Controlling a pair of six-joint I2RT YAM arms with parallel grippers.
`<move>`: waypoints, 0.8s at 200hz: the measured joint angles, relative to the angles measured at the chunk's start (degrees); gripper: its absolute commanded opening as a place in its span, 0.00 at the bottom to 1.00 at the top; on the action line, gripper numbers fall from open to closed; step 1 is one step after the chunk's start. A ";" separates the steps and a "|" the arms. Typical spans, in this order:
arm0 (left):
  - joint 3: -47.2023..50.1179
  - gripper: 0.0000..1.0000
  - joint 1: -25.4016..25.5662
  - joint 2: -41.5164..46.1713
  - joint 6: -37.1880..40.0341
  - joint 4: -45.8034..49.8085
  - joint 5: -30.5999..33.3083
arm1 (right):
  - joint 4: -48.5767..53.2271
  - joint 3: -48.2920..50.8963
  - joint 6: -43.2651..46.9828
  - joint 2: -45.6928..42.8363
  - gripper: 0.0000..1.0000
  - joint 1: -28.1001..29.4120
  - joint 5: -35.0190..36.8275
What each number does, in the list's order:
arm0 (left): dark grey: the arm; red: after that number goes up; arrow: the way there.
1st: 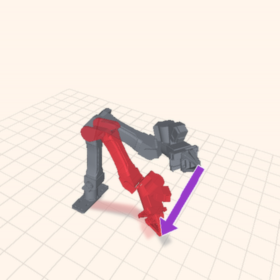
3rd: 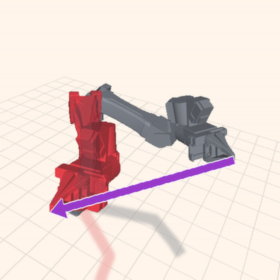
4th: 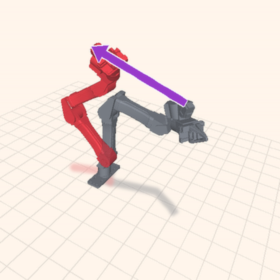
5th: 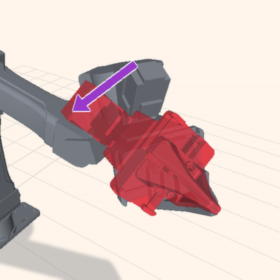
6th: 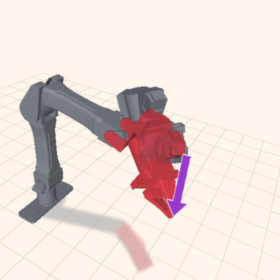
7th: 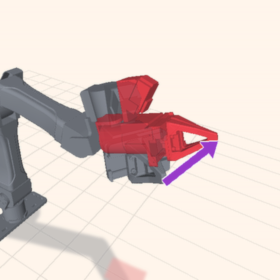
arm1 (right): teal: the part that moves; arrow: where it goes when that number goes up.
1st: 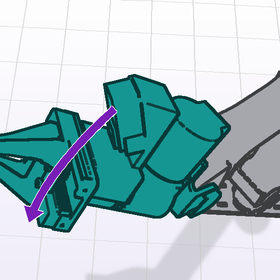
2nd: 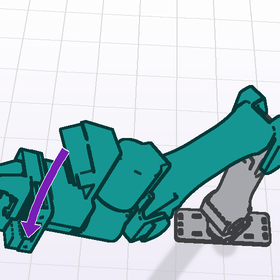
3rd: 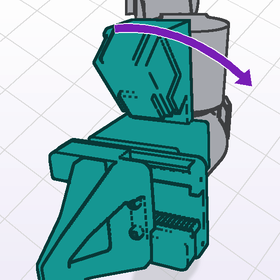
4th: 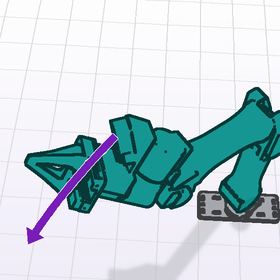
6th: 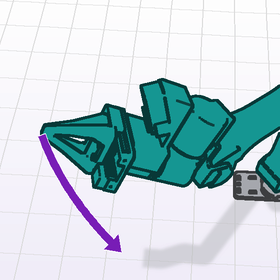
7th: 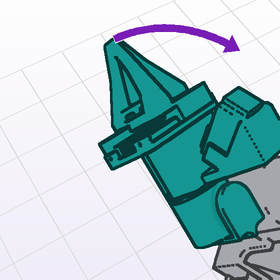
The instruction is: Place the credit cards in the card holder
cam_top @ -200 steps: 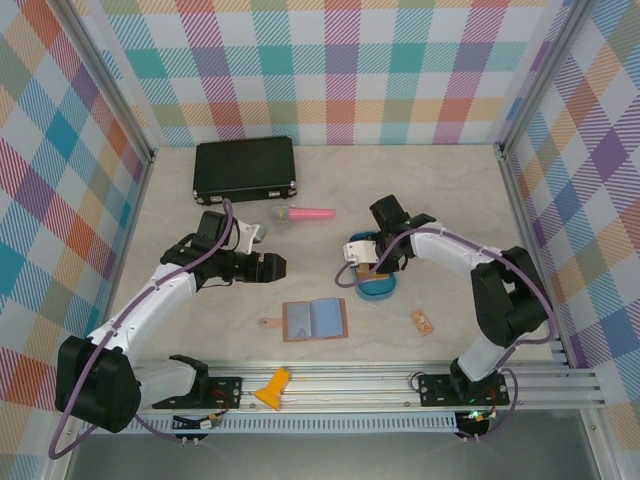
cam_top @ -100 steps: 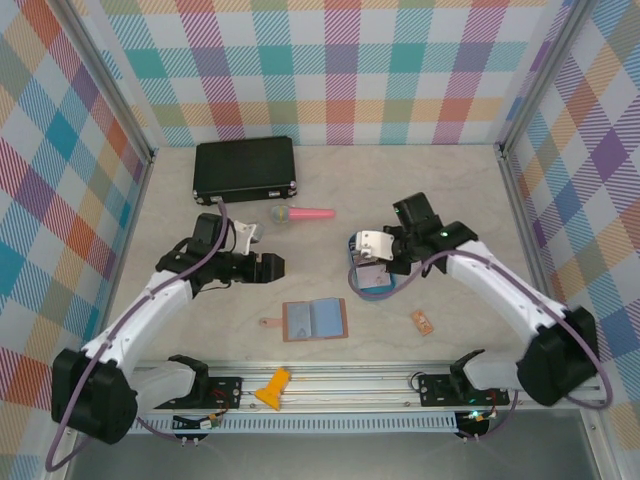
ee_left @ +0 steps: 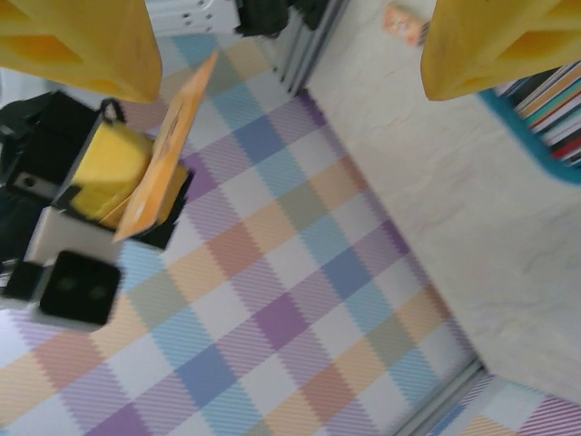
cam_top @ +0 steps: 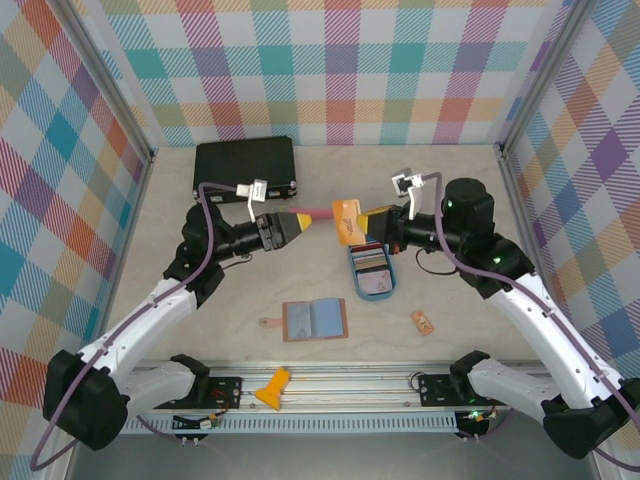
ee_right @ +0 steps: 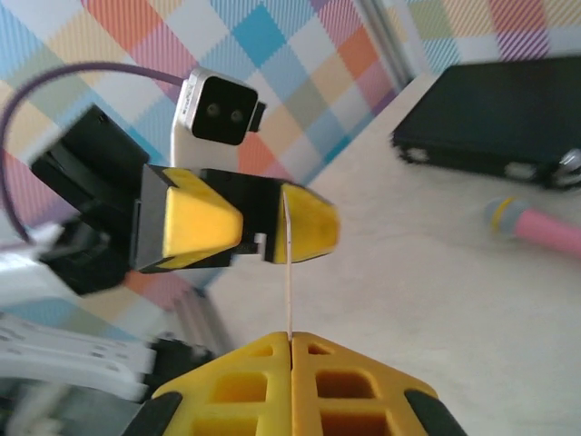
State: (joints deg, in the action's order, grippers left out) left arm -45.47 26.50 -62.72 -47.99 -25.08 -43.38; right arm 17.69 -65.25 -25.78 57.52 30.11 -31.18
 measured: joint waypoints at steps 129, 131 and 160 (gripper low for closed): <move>-2.12 0.02 17.59 1.53 -7.04 -6.49 5.53 | -4.92 3.82 -28.72 -5.09 0.41 0.31 -6.99; -2.05 0.00 17.70 1.64 -6.69 -6.49 5.62 | -5.03 3.82 -28.83 -5.14 0.49 0.33 -7.08; -1.66 0.00 18.16 2.62 -7.06 -6.49 7.10 | -4.00 4.50 -29.77 -6.01 0.73 0.04 -6.36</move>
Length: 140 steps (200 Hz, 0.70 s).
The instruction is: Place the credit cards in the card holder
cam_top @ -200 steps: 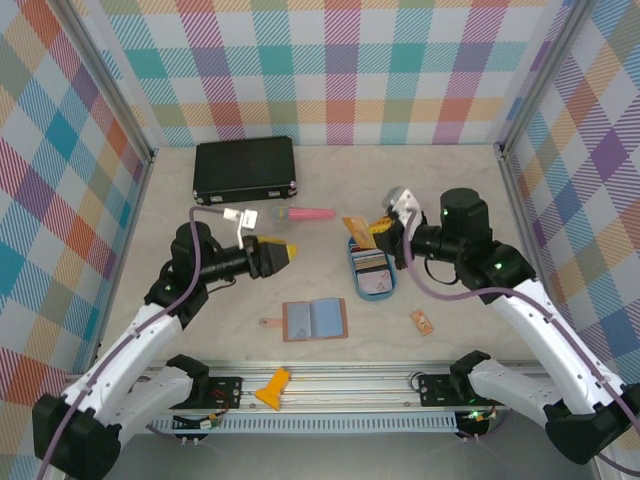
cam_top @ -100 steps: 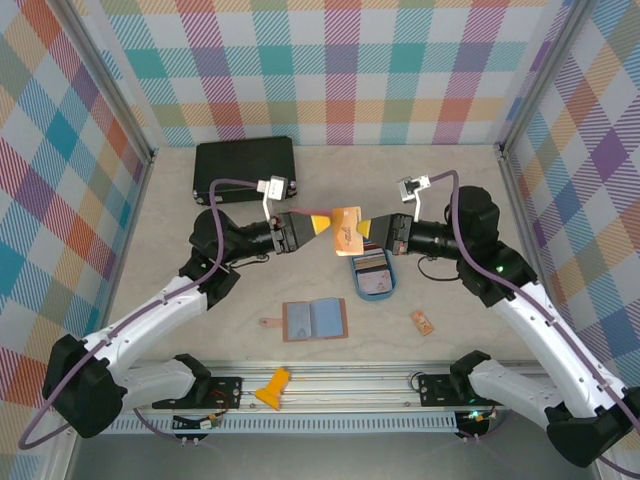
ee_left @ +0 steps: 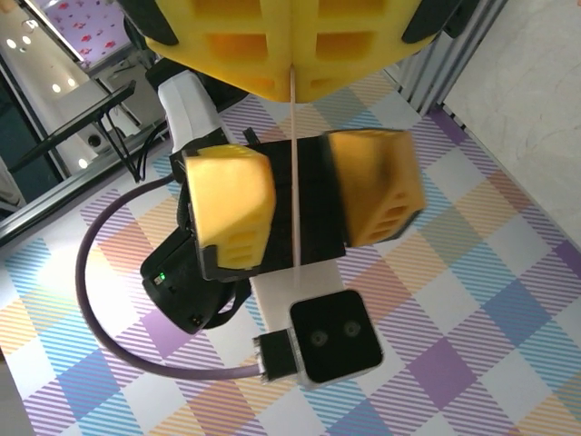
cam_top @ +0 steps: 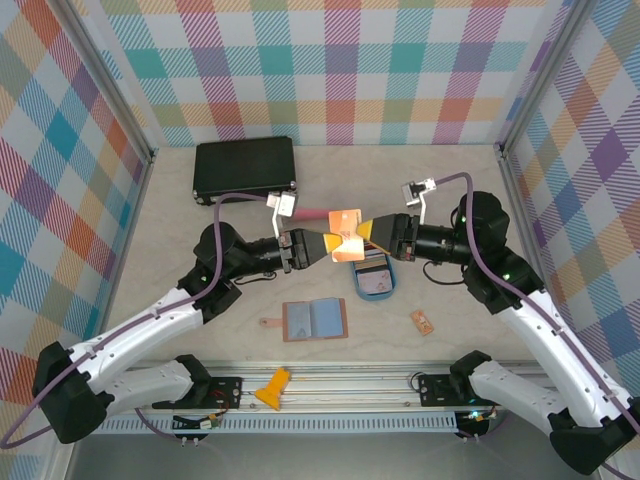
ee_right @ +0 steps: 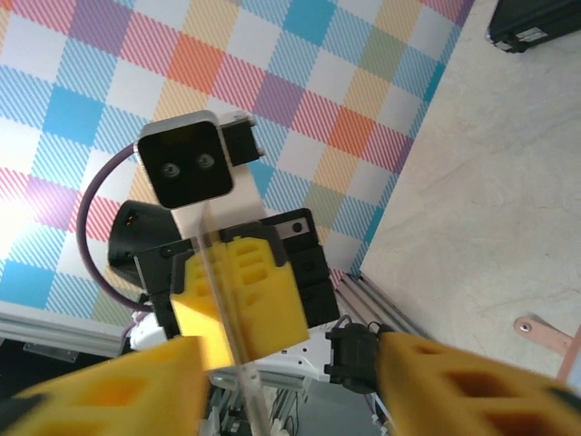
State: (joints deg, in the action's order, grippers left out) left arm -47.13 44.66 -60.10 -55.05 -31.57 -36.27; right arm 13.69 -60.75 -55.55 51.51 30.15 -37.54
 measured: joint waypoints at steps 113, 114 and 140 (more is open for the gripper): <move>-2.43 0.00 0.15 -0.48 -0.35 7.50 1.70 | -9.79 6.91 -2.01 -0.33 0.35 -2.01 -10.21; -2.43 0.00 0.15 -0.57 -0.48 7.48 1.70 | -9.84 6.91 -1.99 -0.31 0.34 -2.01 -10.27; -2.40 0.00 0.15 -1.95 -2.01 7.43 1.70 | -11.17 7.76 -2.05 0.70 0.24 -2.01 -11.19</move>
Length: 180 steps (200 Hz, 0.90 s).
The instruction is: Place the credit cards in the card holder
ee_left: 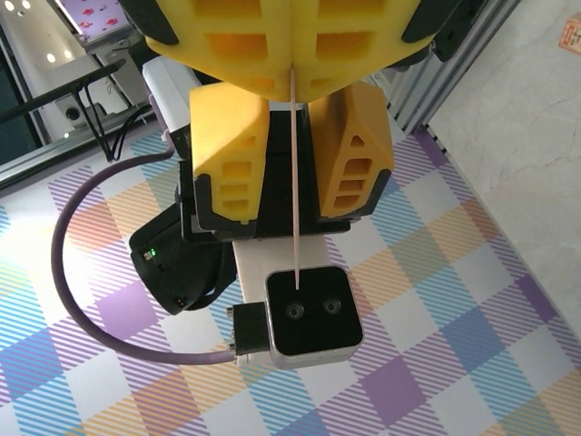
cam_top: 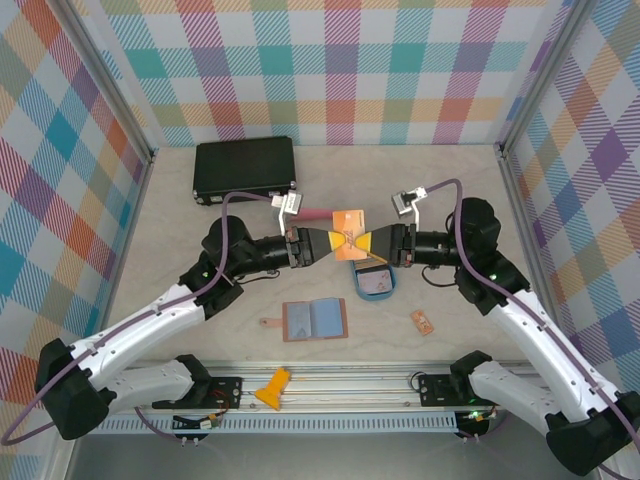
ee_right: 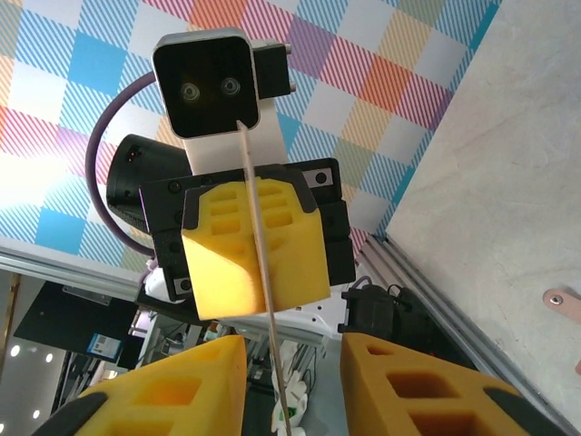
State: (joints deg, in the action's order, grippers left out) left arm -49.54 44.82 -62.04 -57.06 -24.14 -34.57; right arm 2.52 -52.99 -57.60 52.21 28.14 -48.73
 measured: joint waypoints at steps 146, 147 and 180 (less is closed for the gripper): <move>12.83 0.70 -16.04 13.70 14.51 47.36 8.61 | 21.53 16.33 10.03 -0.48 0.00 14.25 25.55; 13.31 0.70 -16.15 13.60 14.53 47.69 8.59 | 21.44 16.65 10.01 -0.28 0.00 14.67 25.90; 19.74 0.70 -20.06 10.05 15.56 52.65 7.34 | 17.11 19.54 9.44 7.76 0.00 21.99 31.76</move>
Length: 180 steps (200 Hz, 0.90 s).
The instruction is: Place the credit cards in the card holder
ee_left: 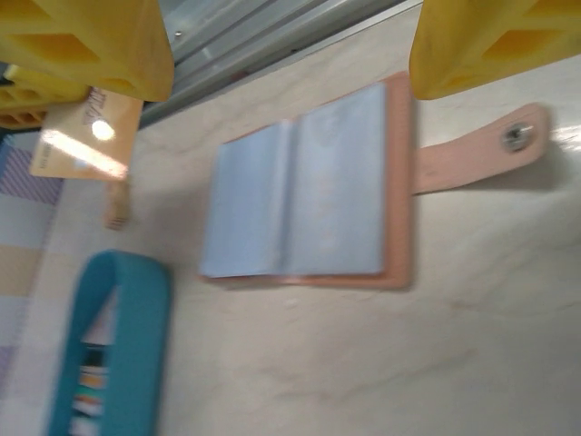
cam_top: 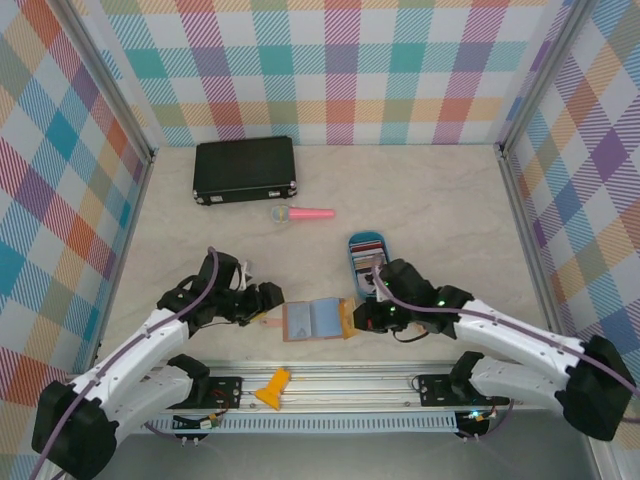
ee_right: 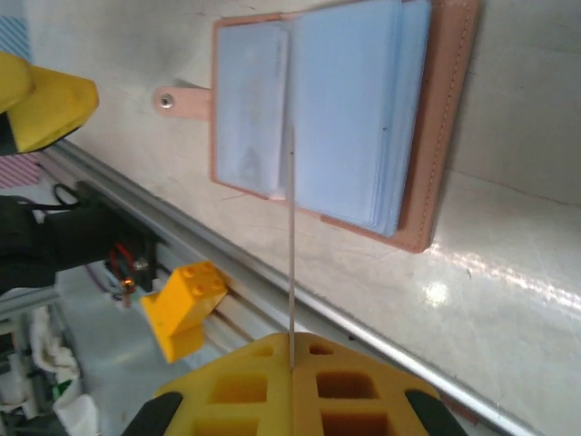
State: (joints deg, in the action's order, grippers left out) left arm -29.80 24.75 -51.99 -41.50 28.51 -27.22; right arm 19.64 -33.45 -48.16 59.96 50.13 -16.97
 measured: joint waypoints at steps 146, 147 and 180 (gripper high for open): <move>4.02 0.62 -2.03 -6.27 1.42 -8.59 -6.34 | -20.81 0.04 -5.42 18.34 0.00 6.97 8.96; 4.11 0.62 -2.03 -6.27 1.42 -8.68 -6.34 | -20.90 0.04 -5.42 18.53 0.00 7.02 8.94; 5.29 0.61 -2.03 -6.51 0.61 -9.62 -6.29 | -23.30 0.02 -6.47 21.84 0.00 7.50 8.33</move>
State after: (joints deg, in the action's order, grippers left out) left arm -24.51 22.72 -58.50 -40.88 18.90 -33.52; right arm -3.66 -33.43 -54.63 81.80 57.63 -8.64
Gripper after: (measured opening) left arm 0.612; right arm 0.066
